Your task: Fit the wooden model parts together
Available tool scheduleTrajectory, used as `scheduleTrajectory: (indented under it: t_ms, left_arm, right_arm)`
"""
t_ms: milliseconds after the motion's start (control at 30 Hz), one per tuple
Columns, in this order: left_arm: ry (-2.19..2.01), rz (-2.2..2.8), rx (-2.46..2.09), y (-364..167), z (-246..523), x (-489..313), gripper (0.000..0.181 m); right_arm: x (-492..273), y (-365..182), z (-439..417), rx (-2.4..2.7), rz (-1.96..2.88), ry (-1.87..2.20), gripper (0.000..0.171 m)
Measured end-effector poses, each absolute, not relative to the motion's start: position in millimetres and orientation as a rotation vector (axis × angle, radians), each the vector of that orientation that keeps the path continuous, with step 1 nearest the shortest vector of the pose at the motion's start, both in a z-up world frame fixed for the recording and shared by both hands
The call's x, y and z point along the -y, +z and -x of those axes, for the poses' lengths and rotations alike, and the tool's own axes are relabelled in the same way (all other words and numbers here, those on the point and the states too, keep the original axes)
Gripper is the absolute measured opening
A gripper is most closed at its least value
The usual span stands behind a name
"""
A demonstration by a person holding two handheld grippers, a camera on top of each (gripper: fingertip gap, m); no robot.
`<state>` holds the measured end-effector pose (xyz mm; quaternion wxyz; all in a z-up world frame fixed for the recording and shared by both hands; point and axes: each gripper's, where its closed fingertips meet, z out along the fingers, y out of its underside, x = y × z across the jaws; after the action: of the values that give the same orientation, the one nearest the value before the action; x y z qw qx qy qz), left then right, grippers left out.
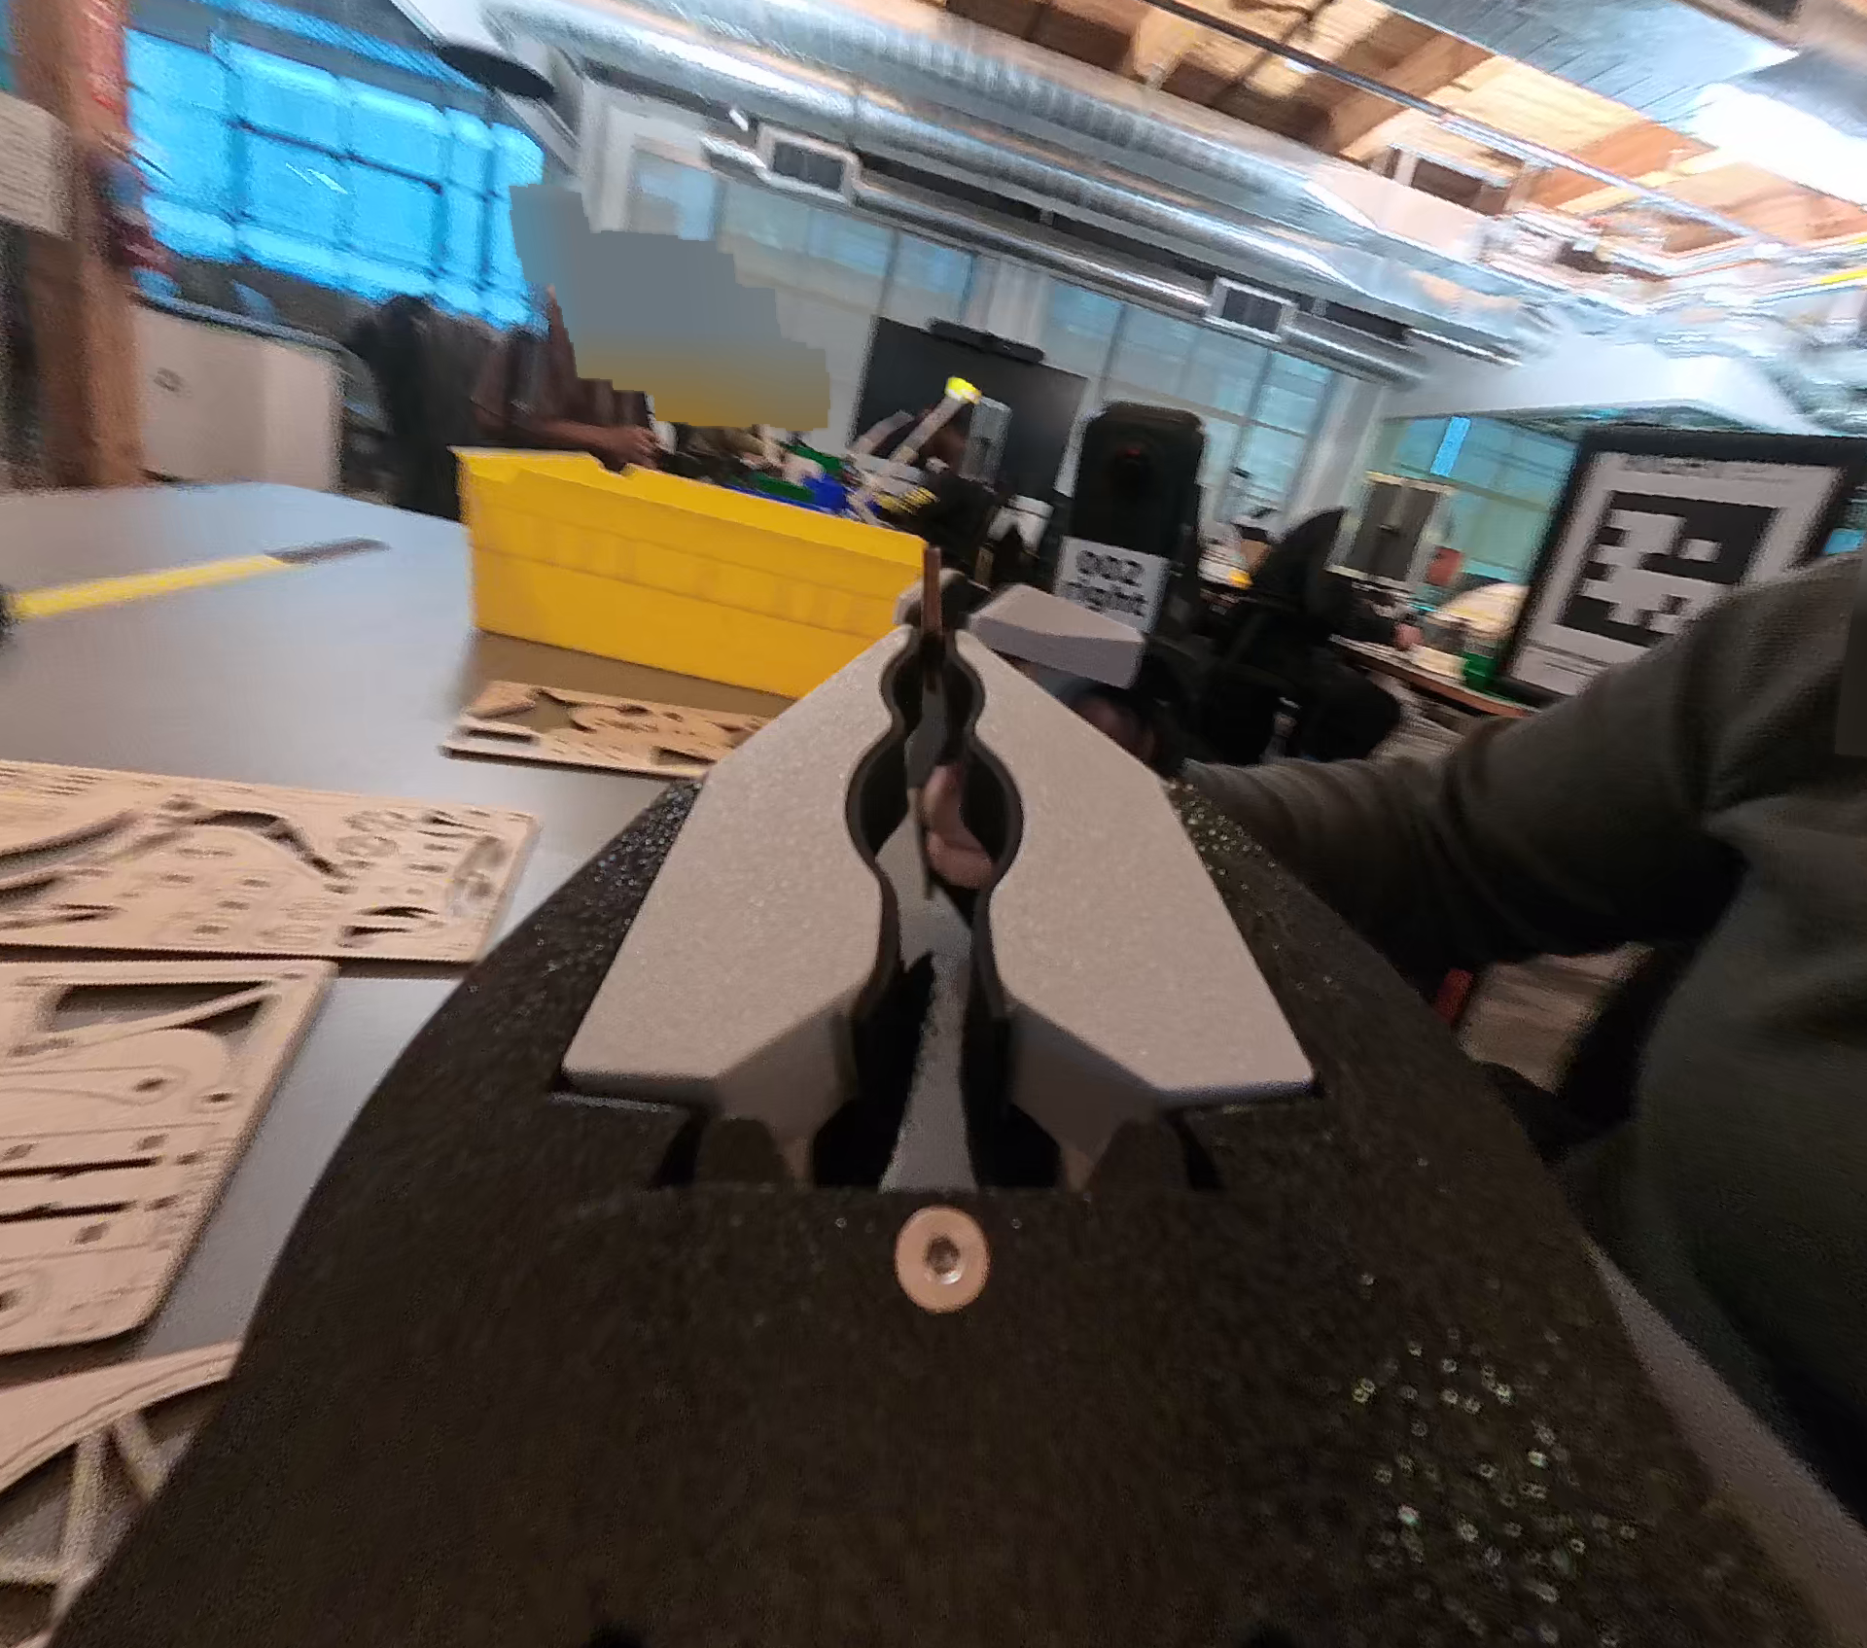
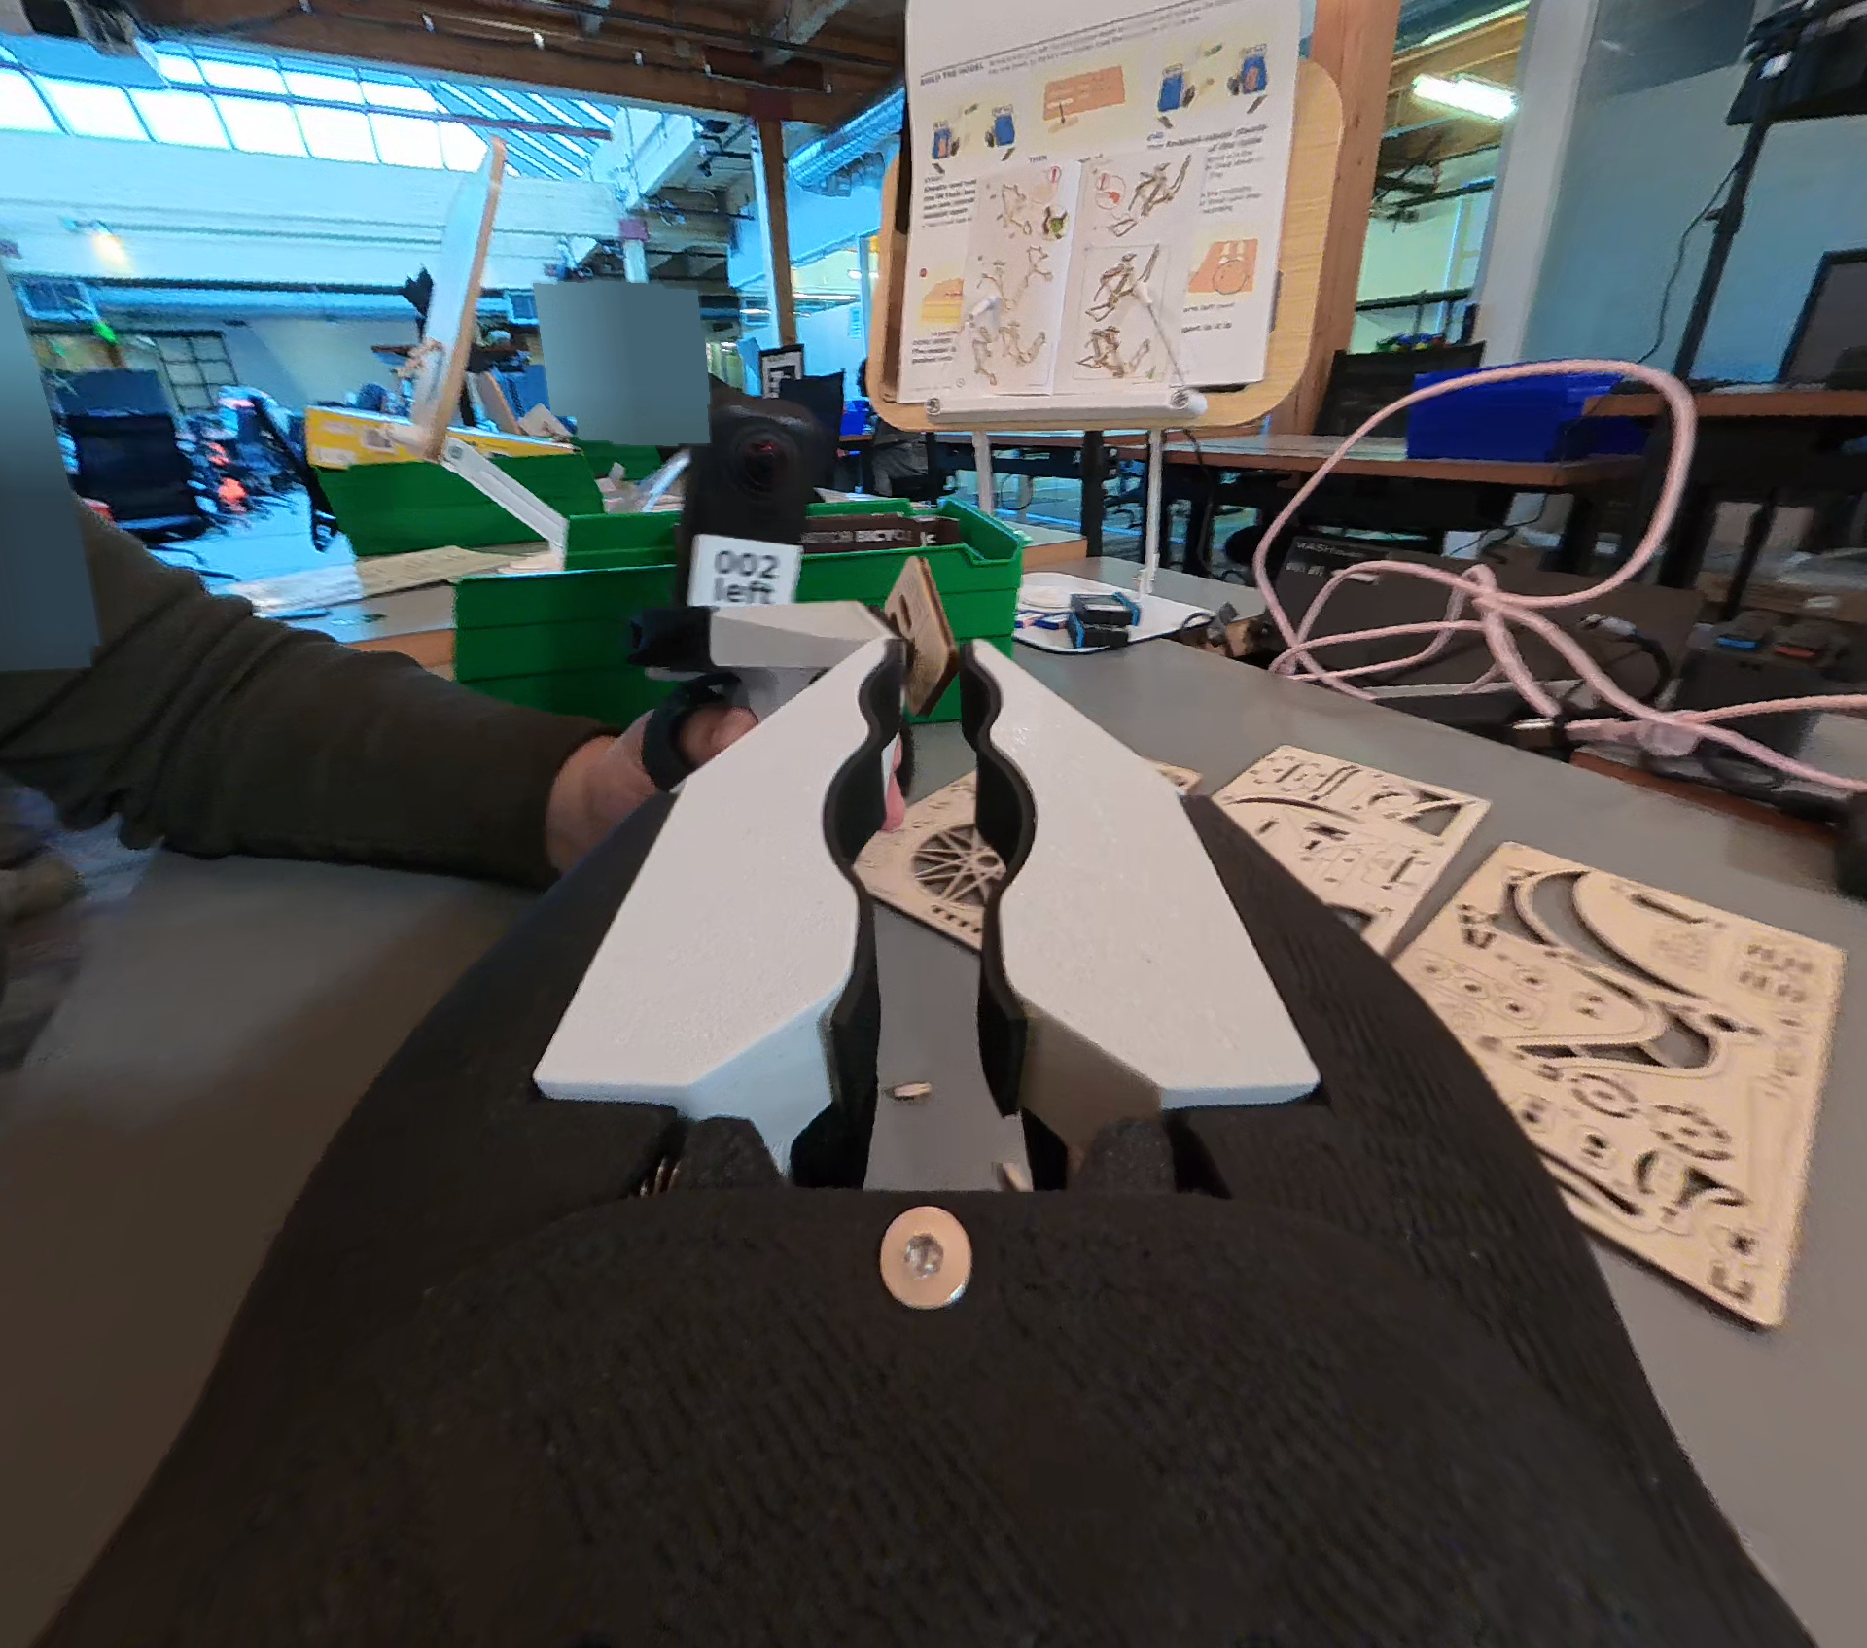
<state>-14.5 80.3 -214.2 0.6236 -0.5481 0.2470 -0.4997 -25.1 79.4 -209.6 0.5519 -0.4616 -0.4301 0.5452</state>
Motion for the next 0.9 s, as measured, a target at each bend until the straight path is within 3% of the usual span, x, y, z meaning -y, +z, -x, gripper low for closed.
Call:
scheduleTrajectory:
  t_ms: [233, 900]
  left_arm:
    - [-0.899, 1.262, -0.563, -216.4, 26.8, -89.5, 0.0]
    - [-0.957, 1.425, -0.738, -239.1, 9.8, -84.5, 0.0]
  right_arm:
    - [-92.4, -206.1, 18.8, 0.95, 1.088, 1.181, 0.014]
    - [-83.1, -229.3, 24.5, 1.254, 1.065, 0.858, 0.004]
